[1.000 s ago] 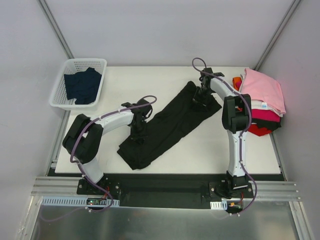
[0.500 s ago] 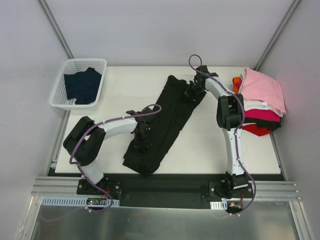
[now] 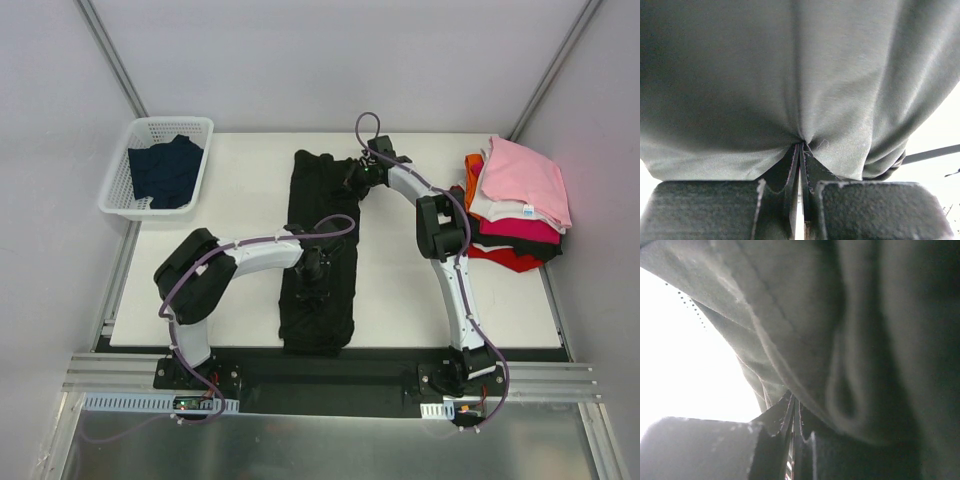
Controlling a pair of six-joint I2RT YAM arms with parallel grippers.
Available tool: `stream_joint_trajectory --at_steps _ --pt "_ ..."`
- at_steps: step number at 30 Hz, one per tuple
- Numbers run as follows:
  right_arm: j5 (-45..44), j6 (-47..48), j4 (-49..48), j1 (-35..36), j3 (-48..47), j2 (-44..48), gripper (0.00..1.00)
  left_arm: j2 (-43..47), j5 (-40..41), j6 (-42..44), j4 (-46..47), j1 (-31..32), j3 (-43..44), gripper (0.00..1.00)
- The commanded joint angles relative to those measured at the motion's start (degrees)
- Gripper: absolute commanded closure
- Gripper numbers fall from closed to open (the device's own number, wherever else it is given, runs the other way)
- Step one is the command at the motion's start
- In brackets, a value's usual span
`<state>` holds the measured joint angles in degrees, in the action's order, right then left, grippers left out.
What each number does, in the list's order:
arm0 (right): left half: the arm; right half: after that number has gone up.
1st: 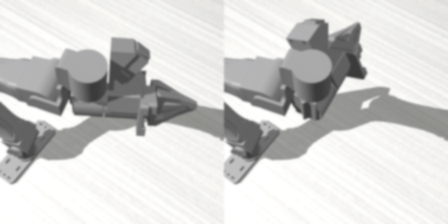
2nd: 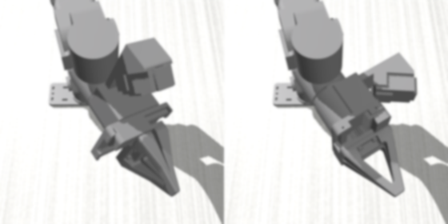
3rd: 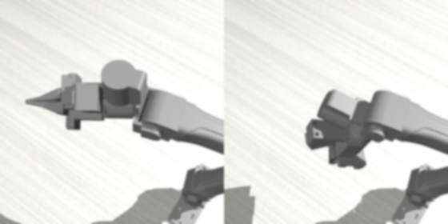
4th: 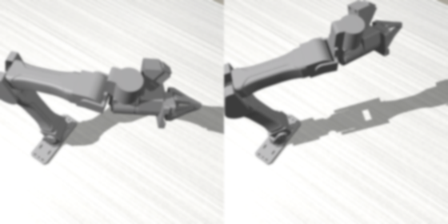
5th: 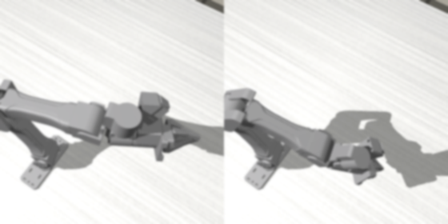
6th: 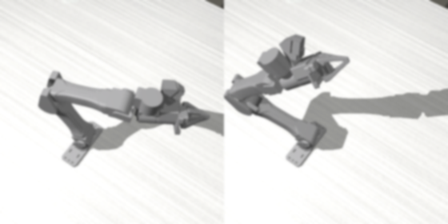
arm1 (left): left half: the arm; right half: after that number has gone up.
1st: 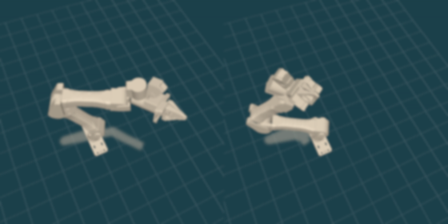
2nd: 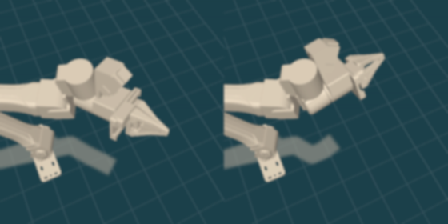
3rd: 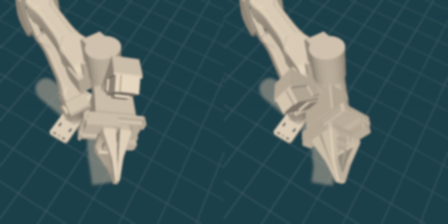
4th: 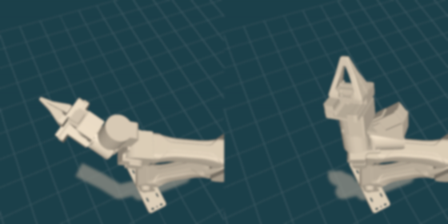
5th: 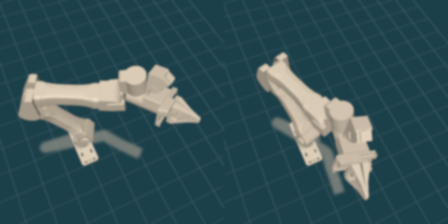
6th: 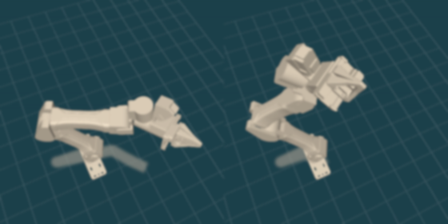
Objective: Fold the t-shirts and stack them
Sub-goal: Rotate the tshirt 90 degrees
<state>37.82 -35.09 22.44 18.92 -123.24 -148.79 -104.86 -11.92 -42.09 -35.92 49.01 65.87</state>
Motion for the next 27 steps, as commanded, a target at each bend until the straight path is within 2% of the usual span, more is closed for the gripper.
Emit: stream_joint_trajectory --at_steps 1,11,27 --pt "-0.4 -4.4 -5.8 0.1 -1.3 -1.9 0.99 -2.5 -0.6 -1.0 1.2 1.2 3.7 1.0" --pt "-2.5 -2.9 -6.3 -2.0 0.8 1.2 0.99 0.2 -0.3 -0.8 1.1 1.3 0.8 1.0" --pt "-0.8 -5.2 -12.7 -5.2 -2.1 -1.7 0.97 1.3 0.3 -2.0 1.3 1.5 -2.9 1.0"
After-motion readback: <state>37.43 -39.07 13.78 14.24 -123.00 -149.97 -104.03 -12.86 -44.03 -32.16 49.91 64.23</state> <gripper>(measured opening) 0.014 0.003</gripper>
